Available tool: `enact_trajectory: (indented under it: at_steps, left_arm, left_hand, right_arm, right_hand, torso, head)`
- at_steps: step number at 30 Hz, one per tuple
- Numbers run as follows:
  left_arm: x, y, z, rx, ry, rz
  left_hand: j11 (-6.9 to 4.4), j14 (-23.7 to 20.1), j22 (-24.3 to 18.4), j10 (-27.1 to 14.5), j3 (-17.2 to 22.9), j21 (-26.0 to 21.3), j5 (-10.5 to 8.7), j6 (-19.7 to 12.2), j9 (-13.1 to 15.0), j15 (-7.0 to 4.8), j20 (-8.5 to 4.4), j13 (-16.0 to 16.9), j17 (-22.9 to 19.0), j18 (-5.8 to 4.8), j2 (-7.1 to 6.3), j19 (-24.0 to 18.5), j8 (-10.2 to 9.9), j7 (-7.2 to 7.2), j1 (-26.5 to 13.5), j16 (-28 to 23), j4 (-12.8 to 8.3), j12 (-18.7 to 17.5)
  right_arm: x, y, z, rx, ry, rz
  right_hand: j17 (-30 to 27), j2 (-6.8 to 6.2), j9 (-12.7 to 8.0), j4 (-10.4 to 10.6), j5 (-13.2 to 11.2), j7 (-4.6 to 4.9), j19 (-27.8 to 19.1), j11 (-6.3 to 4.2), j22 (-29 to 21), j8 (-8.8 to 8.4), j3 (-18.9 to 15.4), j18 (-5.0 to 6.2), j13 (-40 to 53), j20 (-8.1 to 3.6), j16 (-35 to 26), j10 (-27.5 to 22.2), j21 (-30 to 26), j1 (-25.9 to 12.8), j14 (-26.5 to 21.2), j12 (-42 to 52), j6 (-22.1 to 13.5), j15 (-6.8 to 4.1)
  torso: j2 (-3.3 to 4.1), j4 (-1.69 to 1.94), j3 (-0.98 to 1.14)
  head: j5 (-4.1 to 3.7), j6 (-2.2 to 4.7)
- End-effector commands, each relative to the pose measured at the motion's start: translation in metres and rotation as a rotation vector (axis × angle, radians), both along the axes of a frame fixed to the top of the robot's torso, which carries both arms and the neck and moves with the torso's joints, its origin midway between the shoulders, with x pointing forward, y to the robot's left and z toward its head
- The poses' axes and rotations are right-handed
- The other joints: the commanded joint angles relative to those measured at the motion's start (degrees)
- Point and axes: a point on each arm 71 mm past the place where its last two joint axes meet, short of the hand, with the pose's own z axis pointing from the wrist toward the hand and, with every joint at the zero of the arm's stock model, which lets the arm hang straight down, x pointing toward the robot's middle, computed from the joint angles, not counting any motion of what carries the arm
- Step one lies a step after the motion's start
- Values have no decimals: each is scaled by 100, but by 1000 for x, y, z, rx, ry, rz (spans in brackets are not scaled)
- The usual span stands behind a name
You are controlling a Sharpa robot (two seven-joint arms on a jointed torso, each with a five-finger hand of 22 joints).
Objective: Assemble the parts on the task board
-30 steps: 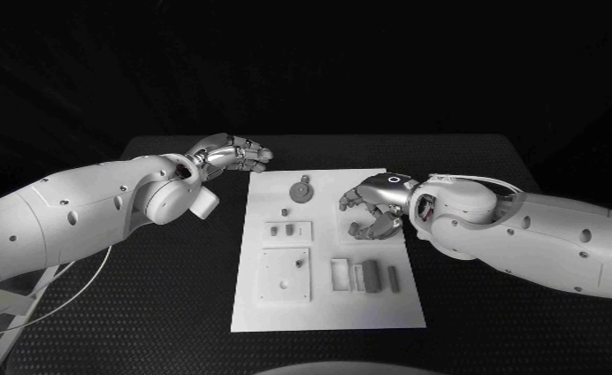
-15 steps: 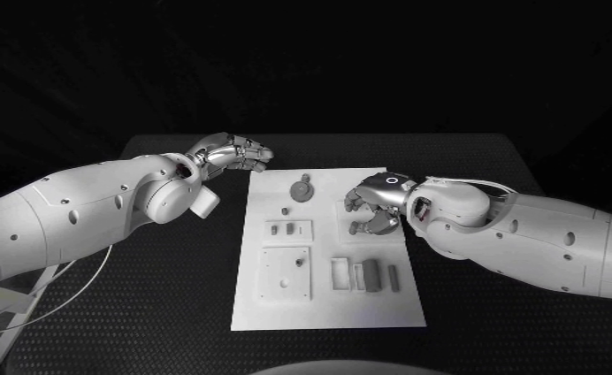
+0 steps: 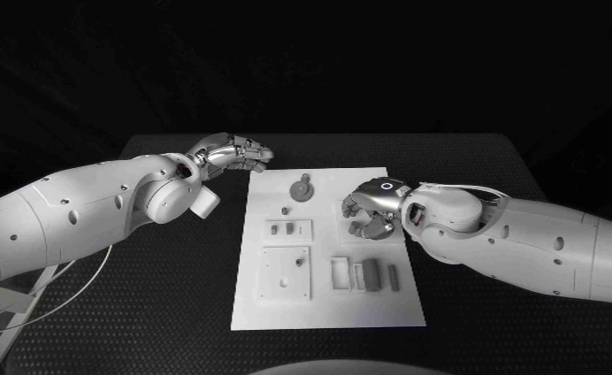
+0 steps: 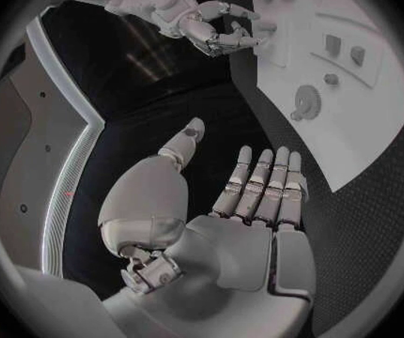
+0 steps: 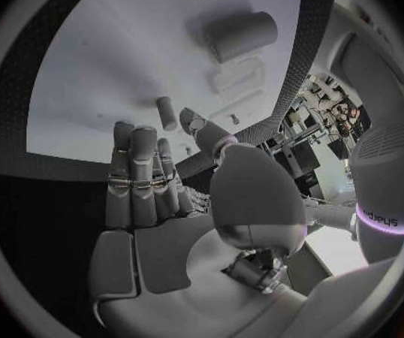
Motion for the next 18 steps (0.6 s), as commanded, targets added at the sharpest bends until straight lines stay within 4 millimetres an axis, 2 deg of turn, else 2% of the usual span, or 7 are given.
enact_trajectory:
  at_steps: [1, 15, 18]
  left_arm:
    - [0, -1, 1, -12, 0, -10]
    - [-1, -1, 1, -12, 2, -12]
    - [-1, -1, 1, -12, 3, -13]
  left_hand:
    - [1, 18, -8, 24, -9, -34, -16, 35, -7, -4, -7, 4, 9, -47, -7, 30, 16, 400, 10, -16, -16, 11]
    - [3, 16, -10, 23, -10, -35, -16, 19, -12, -3, -6, 3, 10, -48, -12, 29, 8, 411, 6, -18, -15, 9]
    - [3, 16, -10, 22, -10, -35, -16, 17, -13, -3, -7, 3, 10, -48, -11, 29, 7, 412, 6, -18, -15, 8]
  right_arm:
    - [-2, 2, -3, -19, 17, 15]
    - [-2, 3, -4, -28, 14, 17]
    - [-1, 2, -4, -39, 4, 20]
  right_hand:
    - [9, 59, -15, -25, 14, -6, 57, -4, 80, 45, -7, 84, 2, -7, 51, 72, 21, -19, 4, 12, 67, -14]
    - [-12, 171, -61, -46, 17, -28, 76, -121, 119, 158, -3, 84, 82, -28, 122, 519, 39, 49, -18, 114, 407, -126]
    - [-8, 229, -67, -49, 17, -48, 90, -154, 124, 184, 9, 84, 104, -36, 149, 616, 55, 93, -13, 137, 487, -157]
  torso:
    - [4, 2, 5]
    - [-4, -6, 3]
    - [-2, -4, 4]
  head:
    - [19, -17]
    - [22, -17]
    - [19, -20]
